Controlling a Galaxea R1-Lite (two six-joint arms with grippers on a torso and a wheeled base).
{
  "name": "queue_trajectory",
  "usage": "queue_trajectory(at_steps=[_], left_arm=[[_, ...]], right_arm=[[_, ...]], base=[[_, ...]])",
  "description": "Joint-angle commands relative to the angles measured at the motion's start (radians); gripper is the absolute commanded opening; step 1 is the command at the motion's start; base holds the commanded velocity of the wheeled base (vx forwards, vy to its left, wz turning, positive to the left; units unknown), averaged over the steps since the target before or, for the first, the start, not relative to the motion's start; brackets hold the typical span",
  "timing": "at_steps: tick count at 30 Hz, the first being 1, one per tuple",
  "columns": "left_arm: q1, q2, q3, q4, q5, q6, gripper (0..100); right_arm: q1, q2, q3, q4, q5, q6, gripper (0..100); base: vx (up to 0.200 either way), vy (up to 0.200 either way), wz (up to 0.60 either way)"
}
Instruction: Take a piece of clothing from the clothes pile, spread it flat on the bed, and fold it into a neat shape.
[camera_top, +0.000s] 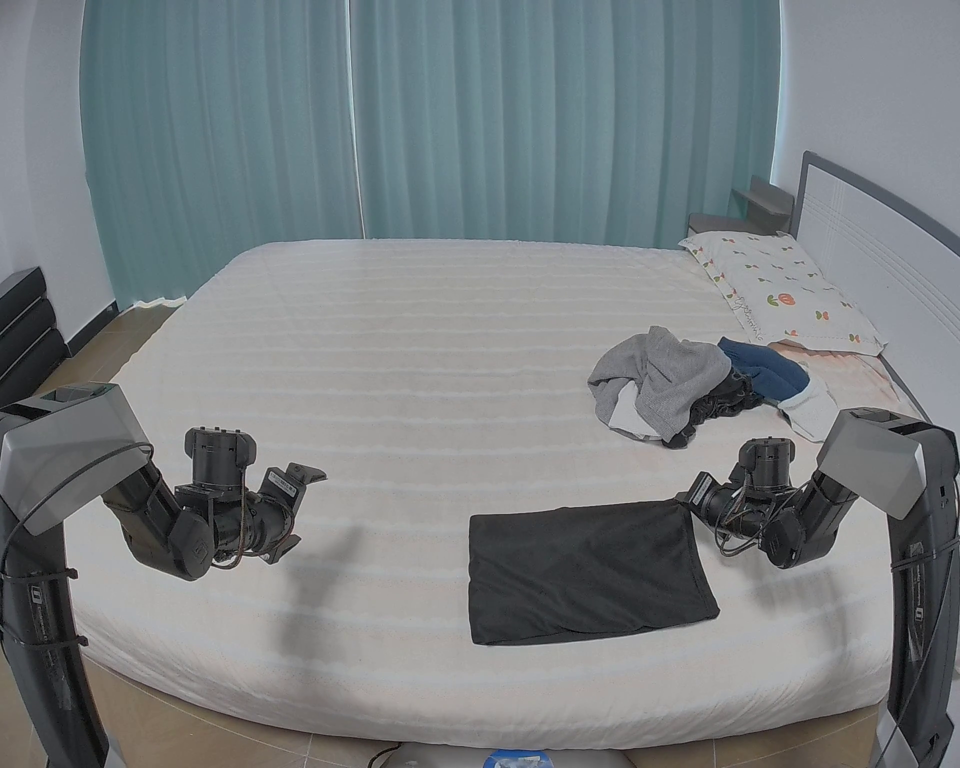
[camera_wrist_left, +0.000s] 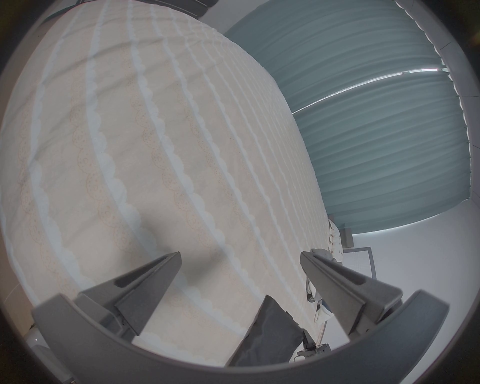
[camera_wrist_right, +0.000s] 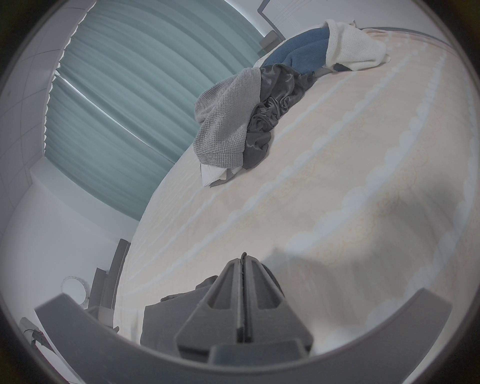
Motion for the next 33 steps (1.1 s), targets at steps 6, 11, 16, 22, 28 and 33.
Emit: queue_trajectory(at_steps=[6,11,16,22,28,33], left_arm=[[0.000,0.001,0.000,0.000,0.000,0.000,100],[0.000,0.001,0.000,0.000,0.000,0.000,100],[0.000,0.001,0.000,0.000,0.000,0.000,100],[0.000,0.001,0.000,0.000,0.000,0.000,100],[0.000,0.001,0.000,0.000,0.002,-0.002,100],[-0.002,0.001,0.000,0.000,0.002,-0.002,100]], right_arm=[[-0.009,0.027,-0.020,0.002,-0.003,-0.001,0],[-0.014,0.029,-0.030,0.006,-0.003,-0.001,0],[-0.014,0.030,-0.031,0.012,-0.003,-0.001,0],[-0.009,0.018,-0.017,0.002,0.000,0.002,100],[-0.023,-0.006,-0.020,0.000,0.000,0.070,100],[-0.041,-0.028,-0.030,0.002,0.000,0.136,100]], base=[[0.000,0.000,0.00],[0.000,0.000,0.00],[0.000,0.000,0.00],[0.000,0.000,0.00],[0.000,0.000,0.00],[-0.160,0.000,0.00]])
